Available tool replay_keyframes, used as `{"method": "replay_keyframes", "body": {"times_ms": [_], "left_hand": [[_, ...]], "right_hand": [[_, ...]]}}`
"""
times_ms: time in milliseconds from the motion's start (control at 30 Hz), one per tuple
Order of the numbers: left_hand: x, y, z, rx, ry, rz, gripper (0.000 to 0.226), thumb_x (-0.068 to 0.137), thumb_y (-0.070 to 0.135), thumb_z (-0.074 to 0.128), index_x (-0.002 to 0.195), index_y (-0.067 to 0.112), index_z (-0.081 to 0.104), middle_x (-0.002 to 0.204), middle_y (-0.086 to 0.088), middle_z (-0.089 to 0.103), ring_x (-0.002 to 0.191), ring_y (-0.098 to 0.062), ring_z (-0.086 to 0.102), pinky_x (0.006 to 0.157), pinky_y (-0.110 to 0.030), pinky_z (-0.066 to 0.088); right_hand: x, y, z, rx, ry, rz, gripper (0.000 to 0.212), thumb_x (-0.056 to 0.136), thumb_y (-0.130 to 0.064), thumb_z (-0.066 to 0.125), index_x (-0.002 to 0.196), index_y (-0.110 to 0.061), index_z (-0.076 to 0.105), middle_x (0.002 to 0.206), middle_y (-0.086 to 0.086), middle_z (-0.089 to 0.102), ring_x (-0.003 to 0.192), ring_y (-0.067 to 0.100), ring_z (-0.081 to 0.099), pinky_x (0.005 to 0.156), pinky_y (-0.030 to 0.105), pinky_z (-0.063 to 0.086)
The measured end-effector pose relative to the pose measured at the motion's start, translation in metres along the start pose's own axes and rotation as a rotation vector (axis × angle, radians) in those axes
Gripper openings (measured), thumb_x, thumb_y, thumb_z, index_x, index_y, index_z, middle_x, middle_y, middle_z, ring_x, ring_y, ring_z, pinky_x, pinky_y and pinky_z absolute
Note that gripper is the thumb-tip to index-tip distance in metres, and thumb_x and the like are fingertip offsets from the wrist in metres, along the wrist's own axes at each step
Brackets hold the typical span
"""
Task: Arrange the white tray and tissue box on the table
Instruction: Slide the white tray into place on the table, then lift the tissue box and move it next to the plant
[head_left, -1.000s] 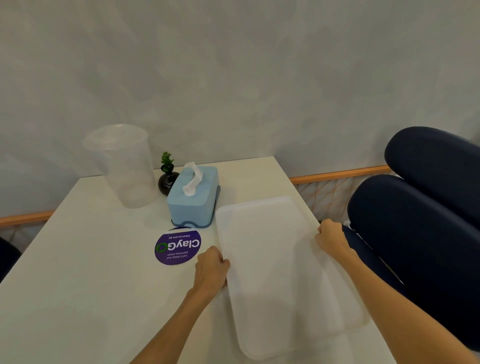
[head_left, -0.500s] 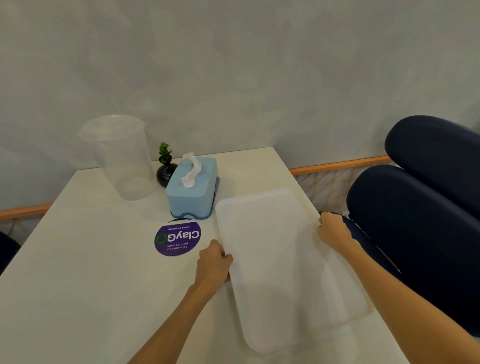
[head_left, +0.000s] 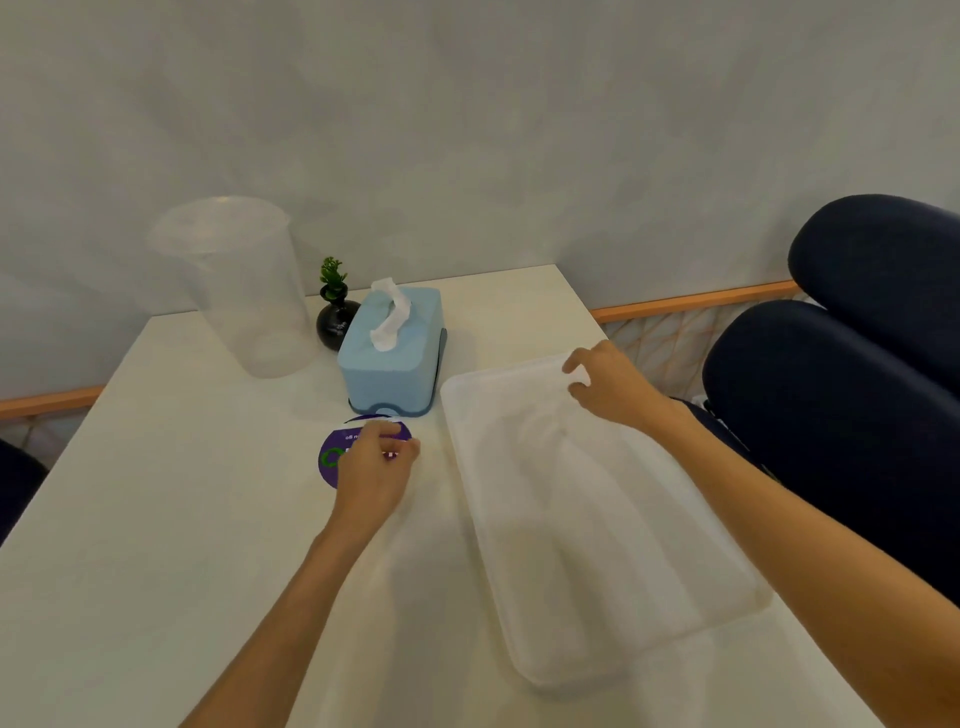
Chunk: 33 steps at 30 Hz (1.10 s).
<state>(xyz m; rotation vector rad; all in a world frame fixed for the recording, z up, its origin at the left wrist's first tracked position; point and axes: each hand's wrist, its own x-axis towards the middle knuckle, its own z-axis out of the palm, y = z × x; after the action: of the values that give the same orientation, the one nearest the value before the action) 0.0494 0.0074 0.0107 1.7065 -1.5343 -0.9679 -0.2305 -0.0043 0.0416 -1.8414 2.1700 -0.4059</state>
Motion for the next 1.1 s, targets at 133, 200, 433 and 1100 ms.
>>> {"method": "replay_keyframes", "body": {"times_ms": [133, 200, 433, 1100], "left_hand": [[0.017, 0.002, -0.017, -0.128, 0.083, -0.042, 0.040, 0.090, 0.021, 0.061, 0.128, 0.014, 0.049, 0.114, -0.003, 0.059, 0.103, -0.021, 0.055, 0.073, -0.031, 0.053], [0.029, 0.003, -0.019, -0.147, 0.111, -0.063, 0.050, 0.089, 0.023, 0.064, 0.134, 0.016, 0.043, 0.128, -0.007, 0.057, 0.110, -0.024, 0.057, 0.080, -0.036, 0.055], [0.060, 0.008, -0.001, -0.126, 0.195, 0.086, 0.094, 0.079, 0.023, 0.076, 0.150, 0.021, 0.015, 0.148, -0.009, 0.033, 0.134, -0.025, 0.039, 0.100, -0.036, 0.042], [0.116, -0.011, 0.033, -0.136, 0.249, 0.032, 0.145, 0.049, 0.043, 0.090, 0.147, 0.033, -0.016, 0.147, -0.004, 0.029, 0.136, -0.025, 0.034, 0.110, -0.049, 0.039]], "right_hand": [[0.023, -0.035, -0.008, 0.070, -0.026, -0.105, 0.034, 0.091, -0.018, 0.057, 0.125, -0.015, 0.056, 0.129, 0.015, 0.046, 0.110, 0.031, 0.054, 0.093, 0.032, 0.041], [0.039, -0.054, -0.013, 0.127, -0.020, -0.135, 0.034, 0.091, -0.017, 0.056, 0.126, -0.015, 0.057, 0.128, 0.016, 0.048, 0.109, 0.029, 0.055, 0.086, 0.026, 0.038], [0.116, -0.105, -0.013, 0.387, -0.027, -0.074, 0.038, 0.094, -0.011, 0.045, 0.132, -0.011, 0.050, 0.131, 0.014, 0.054, 0.112, 0.024, 0.051, 0.084, 0.026, 0.037], [0.206, -0.142, 0.068, 0.876, -0.252, 0.217, 0.045, 0.082, -0.042, 0.059, 0.120, -0.021, 0.048, 0.110, 0.005, 0.057, 0.080, 0.015, 0.054, 0.069, 0.033, 0.044]]}}
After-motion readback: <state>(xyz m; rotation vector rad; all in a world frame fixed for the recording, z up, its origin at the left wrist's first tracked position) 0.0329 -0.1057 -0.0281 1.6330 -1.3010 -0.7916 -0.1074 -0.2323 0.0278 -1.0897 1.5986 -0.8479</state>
